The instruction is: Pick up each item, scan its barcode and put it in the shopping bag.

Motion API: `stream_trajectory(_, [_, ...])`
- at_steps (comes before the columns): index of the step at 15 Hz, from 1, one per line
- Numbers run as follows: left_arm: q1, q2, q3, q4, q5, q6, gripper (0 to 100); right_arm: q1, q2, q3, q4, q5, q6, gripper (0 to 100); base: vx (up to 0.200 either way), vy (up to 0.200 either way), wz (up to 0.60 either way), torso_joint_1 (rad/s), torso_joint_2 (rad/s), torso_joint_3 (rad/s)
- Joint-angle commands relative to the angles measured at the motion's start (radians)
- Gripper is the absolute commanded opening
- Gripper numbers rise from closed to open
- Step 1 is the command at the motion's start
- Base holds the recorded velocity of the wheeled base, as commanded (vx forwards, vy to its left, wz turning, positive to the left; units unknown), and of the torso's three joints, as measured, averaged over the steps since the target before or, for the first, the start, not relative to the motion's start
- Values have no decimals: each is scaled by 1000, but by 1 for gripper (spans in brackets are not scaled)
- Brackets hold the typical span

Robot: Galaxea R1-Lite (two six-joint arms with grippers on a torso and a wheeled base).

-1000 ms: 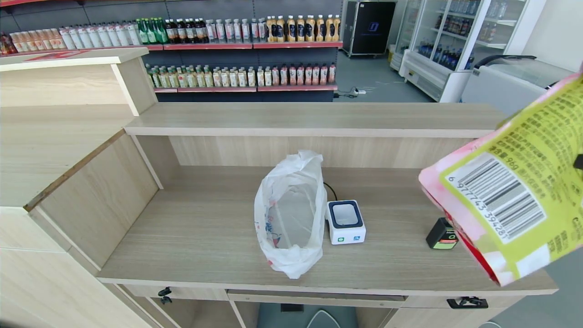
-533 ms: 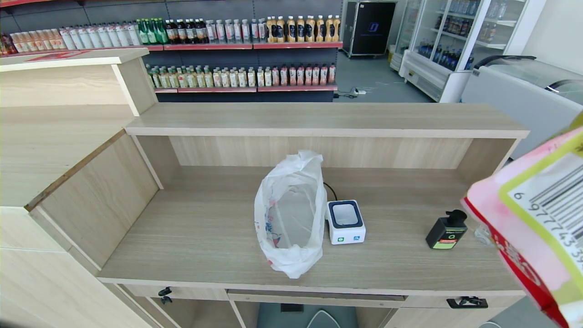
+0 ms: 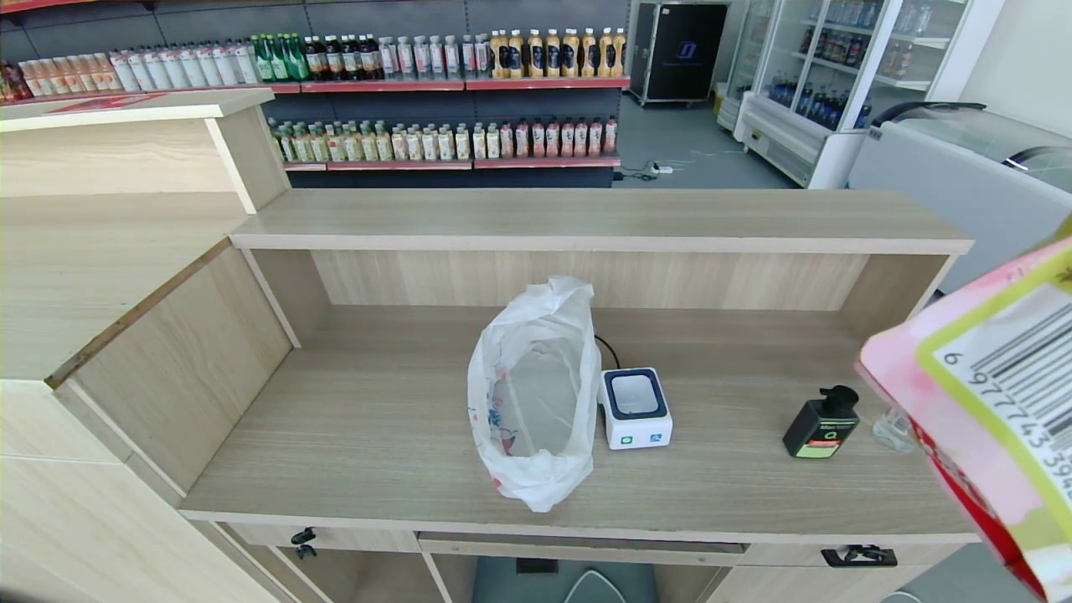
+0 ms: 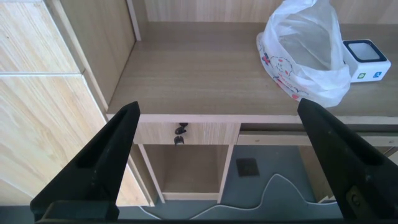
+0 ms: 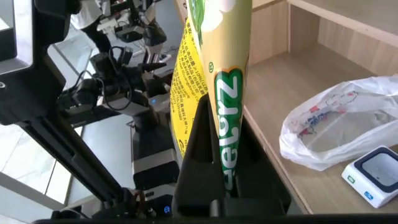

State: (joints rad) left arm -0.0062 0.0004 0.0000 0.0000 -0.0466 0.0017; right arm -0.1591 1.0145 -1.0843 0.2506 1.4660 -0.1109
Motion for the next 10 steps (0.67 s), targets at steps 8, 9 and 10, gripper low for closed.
stream_trajectory(8, [0, 1, 0, 0, 1, 0, 100, -2, -56, 41, 1, 1, 0, 0, 0, 0, 0, 0, 0, 0])
stream_trajectory(9, [0, 1, 0, 0, -1, 0, 100, -2, -53, 41, 1, 1, -1, 0, 0, 0, 0, 0, 0, 0])
stream_trajectory(10, [0, 1, 0, 0, 1, 0, 100, -3, -50, 41, -1, 1, -4, 0, 0, 0, 0, 0, 0, 0])
